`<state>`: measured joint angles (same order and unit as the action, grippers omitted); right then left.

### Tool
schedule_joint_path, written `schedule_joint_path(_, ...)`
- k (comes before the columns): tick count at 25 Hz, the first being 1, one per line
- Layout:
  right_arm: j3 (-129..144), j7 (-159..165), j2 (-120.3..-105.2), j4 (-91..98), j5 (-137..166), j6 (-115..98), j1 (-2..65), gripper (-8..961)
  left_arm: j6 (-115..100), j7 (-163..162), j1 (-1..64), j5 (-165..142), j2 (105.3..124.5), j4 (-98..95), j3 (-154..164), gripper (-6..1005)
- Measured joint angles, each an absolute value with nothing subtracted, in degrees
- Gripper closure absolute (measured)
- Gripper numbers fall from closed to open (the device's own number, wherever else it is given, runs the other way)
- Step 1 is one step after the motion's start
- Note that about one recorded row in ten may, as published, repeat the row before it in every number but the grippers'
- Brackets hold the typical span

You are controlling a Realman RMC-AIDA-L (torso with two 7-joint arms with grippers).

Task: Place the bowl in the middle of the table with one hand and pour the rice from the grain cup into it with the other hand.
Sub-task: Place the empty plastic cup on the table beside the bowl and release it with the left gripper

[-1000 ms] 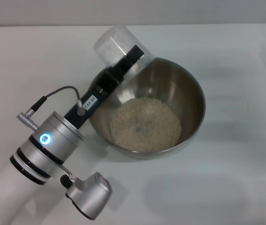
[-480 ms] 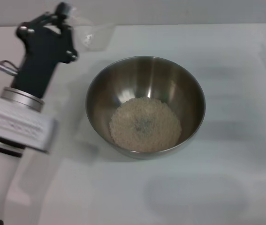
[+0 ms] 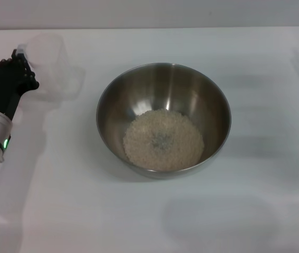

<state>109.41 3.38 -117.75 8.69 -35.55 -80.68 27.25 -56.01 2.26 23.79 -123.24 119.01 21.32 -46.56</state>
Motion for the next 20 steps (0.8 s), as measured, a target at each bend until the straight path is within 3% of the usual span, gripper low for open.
schedule_joint_path(20, 109.41, 3.43, -117.72, 8.70, -35.60, -80.60, 27.42, 162, -50.13, 1.98, 24.08, -123.53, 119.09, 20.82, -45.08, 836)
